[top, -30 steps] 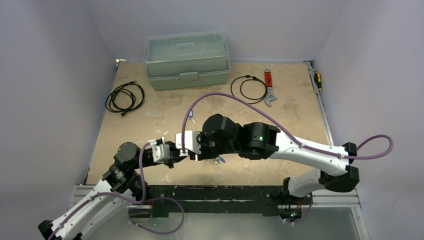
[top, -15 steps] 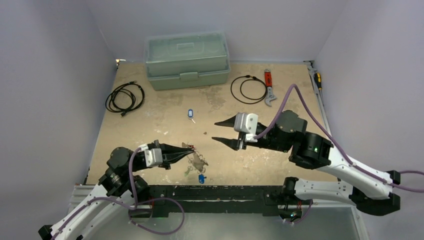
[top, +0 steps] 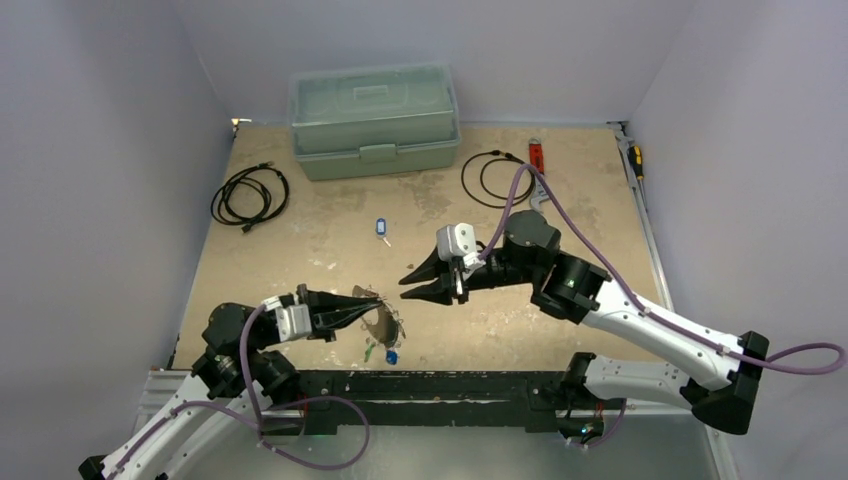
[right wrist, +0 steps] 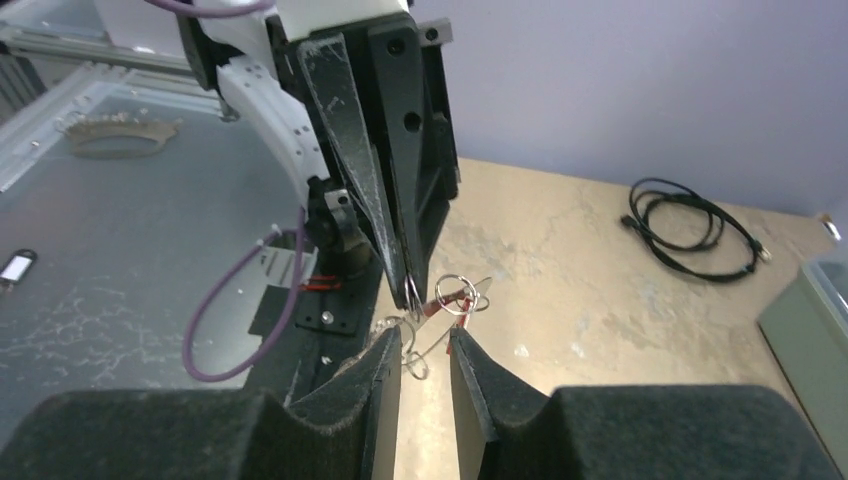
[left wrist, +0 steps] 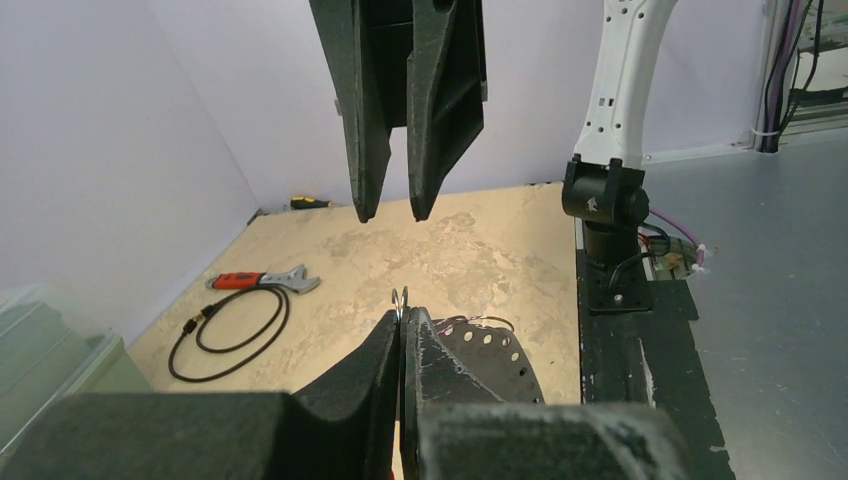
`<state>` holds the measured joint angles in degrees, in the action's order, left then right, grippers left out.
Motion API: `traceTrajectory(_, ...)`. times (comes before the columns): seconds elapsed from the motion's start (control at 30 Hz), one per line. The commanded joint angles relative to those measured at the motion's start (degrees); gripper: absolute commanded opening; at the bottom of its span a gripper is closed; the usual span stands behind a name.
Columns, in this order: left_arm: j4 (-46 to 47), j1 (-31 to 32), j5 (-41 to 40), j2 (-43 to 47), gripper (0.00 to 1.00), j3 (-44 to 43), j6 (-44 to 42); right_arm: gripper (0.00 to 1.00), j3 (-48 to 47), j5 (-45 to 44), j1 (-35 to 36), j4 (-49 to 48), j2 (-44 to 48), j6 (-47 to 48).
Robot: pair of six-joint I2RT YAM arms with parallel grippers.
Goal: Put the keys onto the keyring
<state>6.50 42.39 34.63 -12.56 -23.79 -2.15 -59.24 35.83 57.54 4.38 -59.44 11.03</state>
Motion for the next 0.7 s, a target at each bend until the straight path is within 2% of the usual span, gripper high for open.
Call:
traceTrajectory(0.0,3.8,-0.1,-0.4,1.0,0.00,-0.9,0.6,0.27,-0.1,7.0,-0.6,-7.8,-1.2,-2.5)
traceTrajectory(0.2,3.8,-0.1,-0.5,1.5,0.00,-1.0,0.7,0.30,-0.3,8.7,-0.9,-9.3,-3.4,-2.9)
traceTrajectory(0.37,3.8,-0.1,-0.6,1.6,0.00,-1.0,0.6,0.37,-0.1,8.9,-1.8,-10.3,-4.5,-3.4)
traceTrajectory(0.67,3.7,-0.1,-0.8,1.6,0.00,-1.0,0.5,0.35,0.3,11.4,-3.8,-12.1,-6.1,-4.4)
